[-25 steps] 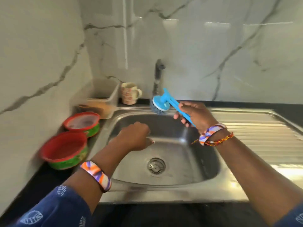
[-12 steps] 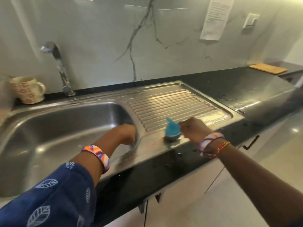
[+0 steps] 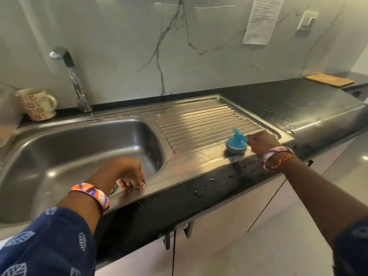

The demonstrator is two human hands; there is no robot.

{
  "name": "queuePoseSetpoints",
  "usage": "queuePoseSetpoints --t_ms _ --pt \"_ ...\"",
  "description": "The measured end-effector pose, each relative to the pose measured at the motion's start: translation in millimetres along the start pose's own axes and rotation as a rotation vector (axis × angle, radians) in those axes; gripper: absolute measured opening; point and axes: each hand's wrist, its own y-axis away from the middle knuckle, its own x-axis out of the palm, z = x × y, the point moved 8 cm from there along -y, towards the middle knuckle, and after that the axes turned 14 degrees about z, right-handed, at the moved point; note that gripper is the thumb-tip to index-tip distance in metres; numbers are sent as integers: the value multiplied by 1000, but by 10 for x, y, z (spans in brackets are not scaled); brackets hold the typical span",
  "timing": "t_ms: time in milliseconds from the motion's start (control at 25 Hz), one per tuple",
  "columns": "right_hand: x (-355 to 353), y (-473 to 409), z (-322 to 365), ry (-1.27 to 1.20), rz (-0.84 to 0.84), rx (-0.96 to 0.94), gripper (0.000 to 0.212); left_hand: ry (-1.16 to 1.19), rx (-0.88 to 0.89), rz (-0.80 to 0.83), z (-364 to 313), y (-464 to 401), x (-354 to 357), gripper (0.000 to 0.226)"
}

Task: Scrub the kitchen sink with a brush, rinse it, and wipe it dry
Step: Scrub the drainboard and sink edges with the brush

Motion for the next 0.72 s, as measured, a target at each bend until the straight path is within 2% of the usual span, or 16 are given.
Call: queuePoseSetpoints --t_ms 80,120,280,360,480,640,720 --pt "61 -1 60 -23 -14 16 32 14 14 -30 13 16 2 26" --pt "214 27 215 -44 28 -40 32 18 14 -37 22 19 -4 26" --pt "1216 580 1210 2 287 -440 32 19 -22 -13 58 -15 3 30" --pt "1355 720 1417 62 285 -505 35 22 -37 -1 58 -29 13 31" --pt "1018 444 1082 73 241 -399 33 17 -22 -12 33 0 11 29" --pt "71 -89 73 60 44 -7 31 2 -19 -32 36 20 9 27" --pt "-107 -181 -107 21 62 99 32 10 -21 -27 44 22 15 27"
